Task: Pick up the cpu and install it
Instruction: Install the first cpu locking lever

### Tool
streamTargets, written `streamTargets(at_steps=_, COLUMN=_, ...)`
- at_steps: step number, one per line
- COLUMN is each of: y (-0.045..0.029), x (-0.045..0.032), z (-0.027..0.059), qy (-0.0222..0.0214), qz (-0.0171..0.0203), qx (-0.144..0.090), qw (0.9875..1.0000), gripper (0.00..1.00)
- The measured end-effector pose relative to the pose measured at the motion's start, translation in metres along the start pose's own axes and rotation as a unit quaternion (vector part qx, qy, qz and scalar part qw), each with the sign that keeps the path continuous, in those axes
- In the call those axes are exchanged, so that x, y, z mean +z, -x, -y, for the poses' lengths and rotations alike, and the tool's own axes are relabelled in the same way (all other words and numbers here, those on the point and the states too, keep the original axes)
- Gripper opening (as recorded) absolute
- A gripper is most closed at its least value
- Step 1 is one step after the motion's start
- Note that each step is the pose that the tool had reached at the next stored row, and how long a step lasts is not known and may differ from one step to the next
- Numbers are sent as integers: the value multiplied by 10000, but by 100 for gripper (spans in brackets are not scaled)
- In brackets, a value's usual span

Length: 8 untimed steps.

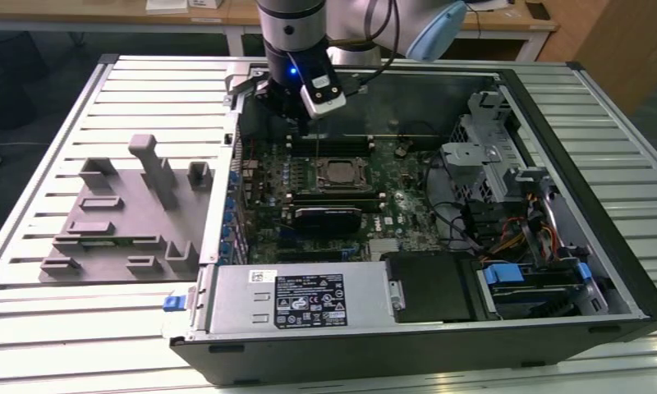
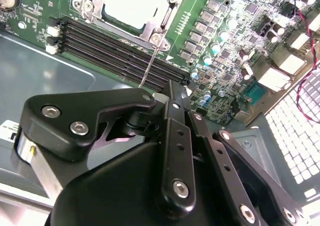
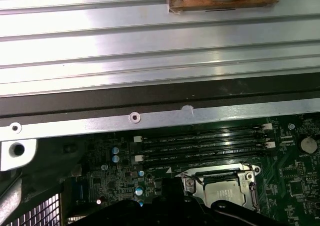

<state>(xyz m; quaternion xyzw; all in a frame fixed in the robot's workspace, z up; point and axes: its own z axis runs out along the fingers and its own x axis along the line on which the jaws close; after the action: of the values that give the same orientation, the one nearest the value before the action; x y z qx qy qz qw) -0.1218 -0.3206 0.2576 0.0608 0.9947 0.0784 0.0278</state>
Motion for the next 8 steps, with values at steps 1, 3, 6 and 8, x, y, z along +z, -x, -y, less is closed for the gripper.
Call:
streamTargets(at_steps=1, y=1, x=0, z=0, qy=0, qz=0, qx=0, qw=10000, gripper=11)
streamTargets(at_steps=3, y=5, x=0, z=-1, qy=0, qz=0, qx=0, qw=10000, gripper=11)
streamTargets(at_steps=6, y=12, x=1, z=-1, qy=0, qz=0, qx=0, qw=10000, gripper=11)
streamTargets(at_steps=8, y=18, x=2, z=-2, qy=0, qz=0, qx=0, qw=10000, gripper=11)
